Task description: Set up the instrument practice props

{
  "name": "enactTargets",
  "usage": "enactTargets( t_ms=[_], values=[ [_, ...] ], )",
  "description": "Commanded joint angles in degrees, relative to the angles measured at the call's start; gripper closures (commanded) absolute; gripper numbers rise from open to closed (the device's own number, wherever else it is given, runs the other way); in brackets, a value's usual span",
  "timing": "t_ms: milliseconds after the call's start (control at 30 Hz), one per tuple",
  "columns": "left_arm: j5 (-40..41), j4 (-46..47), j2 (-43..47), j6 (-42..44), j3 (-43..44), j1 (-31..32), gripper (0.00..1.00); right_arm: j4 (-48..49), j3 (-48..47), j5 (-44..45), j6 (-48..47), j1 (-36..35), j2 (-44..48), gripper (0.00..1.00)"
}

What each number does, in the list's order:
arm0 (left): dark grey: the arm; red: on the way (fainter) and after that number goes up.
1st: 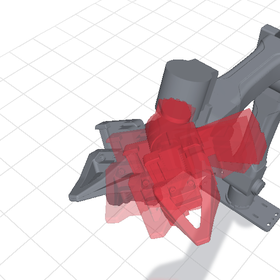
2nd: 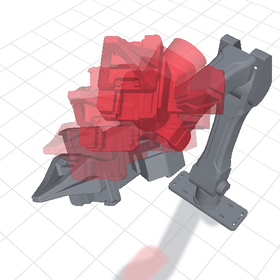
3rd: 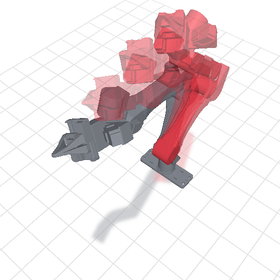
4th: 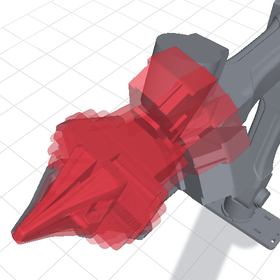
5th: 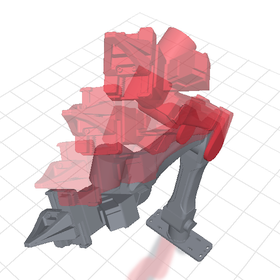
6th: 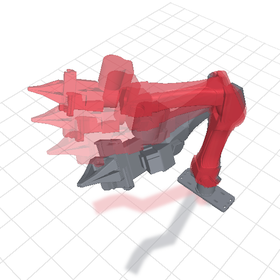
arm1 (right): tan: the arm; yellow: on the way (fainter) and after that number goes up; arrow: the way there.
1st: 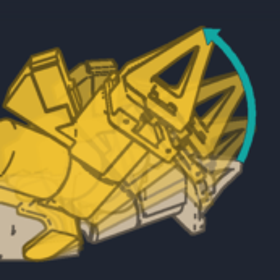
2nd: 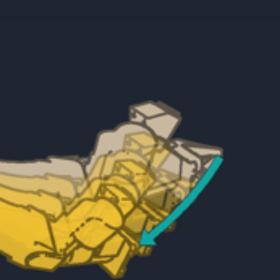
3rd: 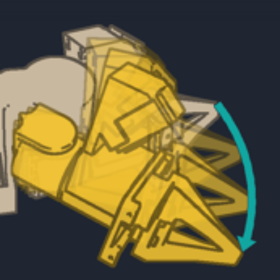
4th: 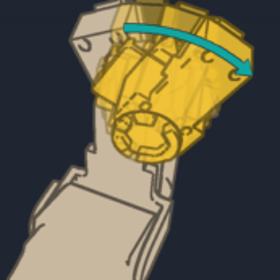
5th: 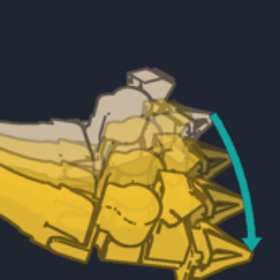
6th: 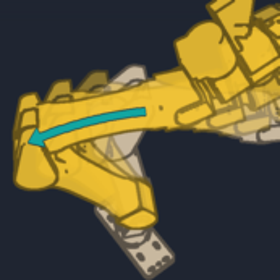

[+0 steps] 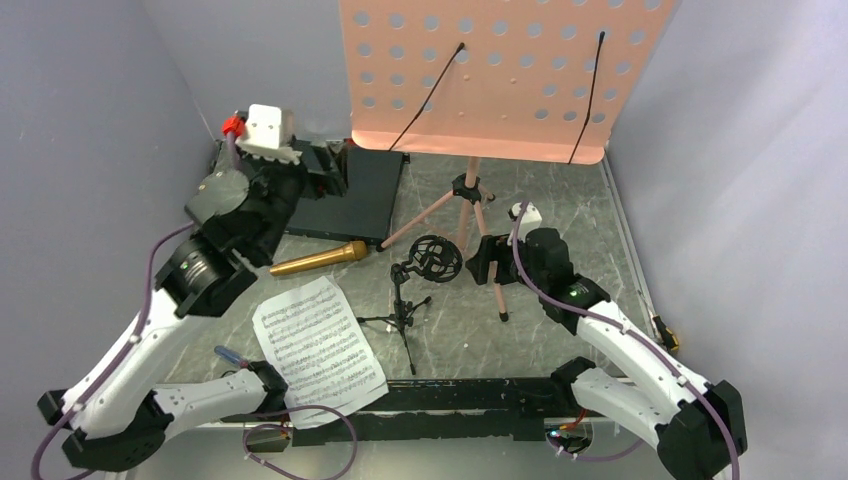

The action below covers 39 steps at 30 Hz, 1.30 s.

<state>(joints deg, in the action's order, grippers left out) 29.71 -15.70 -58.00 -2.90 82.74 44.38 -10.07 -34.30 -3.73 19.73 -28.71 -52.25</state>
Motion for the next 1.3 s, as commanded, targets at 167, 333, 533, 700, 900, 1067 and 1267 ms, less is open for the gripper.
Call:
enactTargets(
  t_ms=[167,333,533,700,900,1067,1267],
  values=[
    [-5.6,-15.6,11.0,-16.1,-8.0,0.0,0.07,0.3,-1.1,-3.2,1.0,-0.3,3.6,0.16],
    [-2.4,-25.1,16.7,-28.0,-16.0,0.0,0.07,-0.7,0.0,-3.3,1.0,-0.3,5.7,0.15],
    [-6.9,-26.6,20.5,-41.6,-31.4,0.0,0.07,-2.1,1.4,-3.1,0.8,-0.3,8.1,0.14],
    [-11.8,-20.5,19.1,-50.3,-42.7,-0.1,0.07,-2.6,2.9,-3.0,1.7,-0.4,9.4,0.14],
    [-12.4,-19.4,8.9,-56.6,-46.6,-1.7,0.06,-3.8,3.7,-3.5,2.3,-0.3,10.3,0.14],
    [-20.8,-20.3,-3.1,-56.7,-43.1,-9.3,0.06,-4.0,4.2,-3.7,2.3,-0.3,10.6,0.14],
    [-18.7,-31.3,-20.2,-58.9,-32.3,-10.9,0.15,-5.3,2.3,-3.4,1.0,-0.3,8.2,0.14]
  ],
)
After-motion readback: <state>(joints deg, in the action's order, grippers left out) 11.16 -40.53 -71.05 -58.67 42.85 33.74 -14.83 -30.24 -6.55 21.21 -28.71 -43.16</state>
